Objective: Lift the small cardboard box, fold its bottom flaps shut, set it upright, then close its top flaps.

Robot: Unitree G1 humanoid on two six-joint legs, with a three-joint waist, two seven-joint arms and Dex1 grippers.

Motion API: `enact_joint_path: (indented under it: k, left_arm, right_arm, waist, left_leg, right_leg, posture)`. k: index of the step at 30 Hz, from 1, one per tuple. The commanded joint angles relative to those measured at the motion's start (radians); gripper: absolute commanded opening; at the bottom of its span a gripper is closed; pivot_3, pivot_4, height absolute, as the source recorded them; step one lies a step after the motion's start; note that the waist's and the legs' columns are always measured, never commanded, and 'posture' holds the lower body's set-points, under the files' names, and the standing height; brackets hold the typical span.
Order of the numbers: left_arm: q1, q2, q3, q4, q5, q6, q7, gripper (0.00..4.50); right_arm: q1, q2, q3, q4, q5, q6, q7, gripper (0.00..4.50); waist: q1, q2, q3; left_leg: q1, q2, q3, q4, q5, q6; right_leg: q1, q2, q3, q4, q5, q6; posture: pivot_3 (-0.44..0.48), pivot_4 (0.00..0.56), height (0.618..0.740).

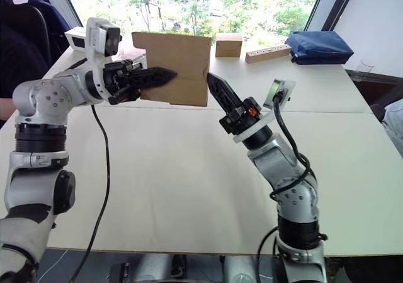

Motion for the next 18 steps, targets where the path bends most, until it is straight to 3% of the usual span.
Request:
enact_joint_path:
  k: [1, 3, 5, 10, 13, 18]
  left_arm:
    - [-0.071, 0.053, -0.104, -0.039, 0.089, -0.068, -0.094, 0.00]
    - [-0.126, 0.094, -0.225, -0.054, 0.165, -0.072, -0.168, 0.00]
    - [-0.192, 0.167, -0.447, -0.081, 0.323, -0.133, -0.268, 0.00]
    - [-0.306, 0.147, -0.619, -0.037, 0.481, -0.270, -0.298, 0.00]
    - [-0.363, 0.134, -0.734, -0.036, 0.572, -0.323, -0.298, 0.00]
    - [-0.402, 0.123, -0.851, -0.120, 0.589, -0.318, -0.298, 0.00]
  right_arm:
    - [0.047, -0.125, -0.076, -0.077, 0.053, 0.051, 0.041, 0.01]
    - [0.075, -0.261, -0.113, -0.095, 0.004, 0.087, 0.094, 0.01]
    - [0.095, -0.423, -0.156, -0.116, -0.048, 0.126, 0.165, 0.01]
    - [0.256, -0.715, -0.202, -0.205, -0.171, 0.188, 0.331, 0.01]
    - [0.317, -0.776, -0.229, -0.262, -0.200, 0.197, 0.364, 0.01]
    - [0.308, -0.771, -0.202, -0.321, -0.229, 0.204, 0.328, 0.01]
  waist:
    - [-0.001, 0.000, 0.000]
    - [-0.001, 0.000, 0.000]
    - [0.000, 0.001, 0.001]
    - [0.008, 0.001, 0.001]
    - [0.015, 0.000, 0.001]
    - [0.021, 0.000, 0.001]
  left_leg:
    - [0.000, 0.000, 0.000, 0.000, 0.000, 0.000]
    - [0.000, 0.000, 0.000, 0.000, 0.000, 0.000]
    - [0.000, -0.001, 0.000, 0.000, 0.000, 0.000]
    - [0.000, -0.001, 0.000, -0.001, -0.001, 0.001]
    - [-0.001, -0.001, 0.000, 0.000, -0.001, 0.001]
    - [-0.001, 0.000, 0.000, 0.000, -0.001, 0.002]
  right_leg:
    - [0.000, 0.000, 0.000, 0.000, 0.000, 0.000]
    - [0.000, 0.000, 0.000, 0.000, 0.000, 0.000]
    - [0.000, 0.000, 0.000, 0.000, 0.000, 0.000]
    - [0.000, 0.001, 0.000, -0.002, -0.002, -0.004]
    - [0.000, 0.002, 0.000, -0.003, -0.002, -0.003]
    - [0.000, 0.002, 0.001, -0.005, -0.003, -0.003]
  posture:
    - [0.000, 0.150, 0.740]
    - [0.000, 0.150, 0.740]
    - [0.000, 0.150, 0.740]
    - [0.000, 0.150, 0.740]
    - [0.000, 0.150, 0.740]
    - [0.000, 0.150, 0.740]
